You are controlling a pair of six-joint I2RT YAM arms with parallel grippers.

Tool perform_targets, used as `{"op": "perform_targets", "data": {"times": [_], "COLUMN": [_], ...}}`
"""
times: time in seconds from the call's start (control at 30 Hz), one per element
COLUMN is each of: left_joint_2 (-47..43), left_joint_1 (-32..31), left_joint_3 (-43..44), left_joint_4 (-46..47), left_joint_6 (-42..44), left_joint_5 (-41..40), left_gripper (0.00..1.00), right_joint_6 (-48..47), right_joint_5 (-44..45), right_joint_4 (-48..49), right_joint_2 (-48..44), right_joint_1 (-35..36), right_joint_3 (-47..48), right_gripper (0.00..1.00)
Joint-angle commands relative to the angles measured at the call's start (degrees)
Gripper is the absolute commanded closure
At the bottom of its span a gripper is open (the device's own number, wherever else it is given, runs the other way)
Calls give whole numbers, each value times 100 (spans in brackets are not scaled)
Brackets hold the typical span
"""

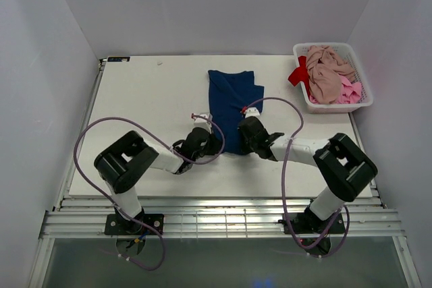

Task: Fold and stack the t-shirts
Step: Grab one side of the 2/3 rectangular tshirt with both arms

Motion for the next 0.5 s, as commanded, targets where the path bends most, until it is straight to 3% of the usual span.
{"op": "perform_targets", "data": {"times": [0.0,0.27,0.47], "left_joint_2": [-167,-1380,-2819], "left_joint_1": [-596,-2231,-2987], "left_joint_3": [-756,-1803,-1514], "left_joint_4": [-1348,-1971,-3640], "left_joint_6": [-386,-1581,-2294], "left_joint_5": [-178,-1154,-2568], "left_gripper": [99,100,100], "right_joint_6": [509,2056,2769], "right_joint_5": [295,972,1763], "right_joint_4": [-1105,-2134,-3327], "right_joint_2": [-483,-1952,-2453], "right_joint_1": [470,2157,2932], "right_joint_3": [-628,-1456,-947], "right_gripper": [92,92,92]}}
